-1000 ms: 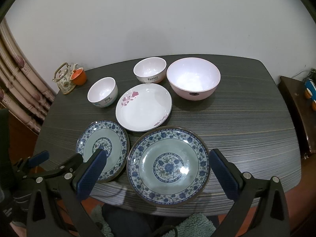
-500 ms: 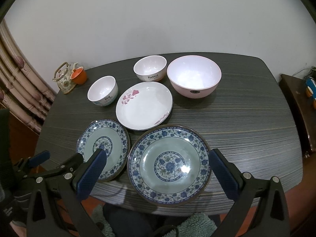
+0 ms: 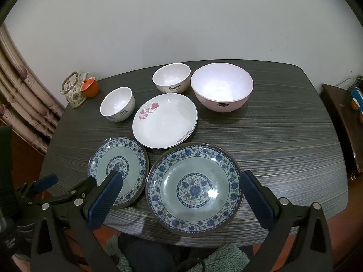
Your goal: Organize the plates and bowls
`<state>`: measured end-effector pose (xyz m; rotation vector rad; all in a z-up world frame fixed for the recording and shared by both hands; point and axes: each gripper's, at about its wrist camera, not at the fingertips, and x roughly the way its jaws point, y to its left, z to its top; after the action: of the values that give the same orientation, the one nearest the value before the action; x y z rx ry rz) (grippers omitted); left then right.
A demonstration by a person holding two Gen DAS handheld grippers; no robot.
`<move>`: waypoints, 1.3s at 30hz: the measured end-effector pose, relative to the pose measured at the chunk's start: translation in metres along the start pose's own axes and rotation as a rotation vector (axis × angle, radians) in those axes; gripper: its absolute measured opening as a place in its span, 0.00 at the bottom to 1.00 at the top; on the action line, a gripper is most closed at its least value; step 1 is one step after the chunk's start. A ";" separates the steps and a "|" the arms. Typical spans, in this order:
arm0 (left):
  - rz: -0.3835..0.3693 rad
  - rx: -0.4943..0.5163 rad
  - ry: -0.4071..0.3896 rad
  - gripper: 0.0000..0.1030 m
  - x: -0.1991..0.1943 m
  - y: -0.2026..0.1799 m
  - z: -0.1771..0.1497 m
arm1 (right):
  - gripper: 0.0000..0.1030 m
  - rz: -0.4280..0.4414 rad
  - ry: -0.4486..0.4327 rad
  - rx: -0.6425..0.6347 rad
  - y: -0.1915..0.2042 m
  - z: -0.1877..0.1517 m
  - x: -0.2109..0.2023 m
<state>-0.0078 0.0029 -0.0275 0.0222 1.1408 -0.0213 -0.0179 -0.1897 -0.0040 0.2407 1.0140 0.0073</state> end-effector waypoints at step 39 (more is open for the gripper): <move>-0.187 -0.130 0.055 1.00 0.020 0.039 0.008 | 1.00 0.066 0.047 0.015 -0.006 -0.003 0.013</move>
<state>0.0085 0.0416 -0.0422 -0.2009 1.1941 -0.1128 -0.0144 -0.1936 -0.0180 0.2887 1.0526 0.0652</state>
